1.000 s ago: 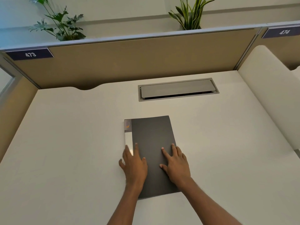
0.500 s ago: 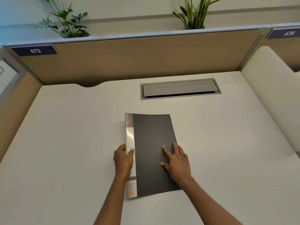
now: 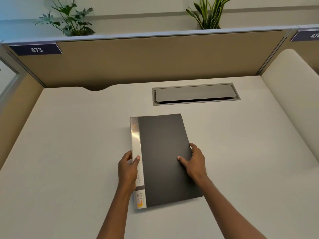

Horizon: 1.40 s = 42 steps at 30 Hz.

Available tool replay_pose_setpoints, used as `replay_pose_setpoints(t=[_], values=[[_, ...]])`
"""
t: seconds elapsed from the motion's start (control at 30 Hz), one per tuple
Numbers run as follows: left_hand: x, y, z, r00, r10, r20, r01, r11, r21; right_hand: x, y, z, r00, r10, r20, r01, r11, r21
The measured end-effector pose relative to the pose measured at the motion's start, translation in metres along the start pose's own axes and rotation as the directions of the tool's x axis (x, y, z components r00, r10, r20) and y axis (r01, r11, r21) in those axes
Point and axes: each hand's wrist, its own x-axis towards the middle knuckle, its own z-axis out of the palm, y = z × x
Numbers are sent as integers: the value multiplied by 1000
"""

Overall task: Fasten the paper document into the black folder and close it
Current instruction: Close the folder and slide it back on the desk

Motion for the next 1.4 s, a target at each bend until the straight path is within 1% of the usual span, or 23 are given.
replay_pose_setpoints(t=[0.17,0.3,0.4,0.5,0.7,0.97,1.1,1.2,1.27,1.4], values=[[33,20,-28,985,114,-128,-95,984,147,10,-42,36,999,-50,4,51,999,-18],[72,38,-54,962,180,-203,-129,962,239,25,-84,68,997,-77,28,77,997,-10],[108,51,-70,954,199,-225,-123,943,310,40,-112,90,995,-93,43,92,996,8],[143,65,-79,955,196,-222,-114,934,338,59,-136,110,996,-77,53,76,997,14],[215,92,-81,962,192,-194,-108,921,373,110,-177,139,997,-48,58,50,998,-31],[286,117,-69,975,154,-157,-78,909,409,170,-203,163,999,-23,40,27,995,-96],[304,118,-63,976,149,-160,-69,903,424,187,-204,172,999,-3,32,8,987,-163],[307,119,-59,970,169,-175,-72,886,458,195,-204,179,1000,3,15,1,967,-256],[304,119,-57,965,176,-193,-62,872,485,195,-206,184,1000,-4,-5,2,940,-342],[295,121,-54,959,178,-221,-41,858,513,193,-207,190,999,-41,-31,19,845,-534]])
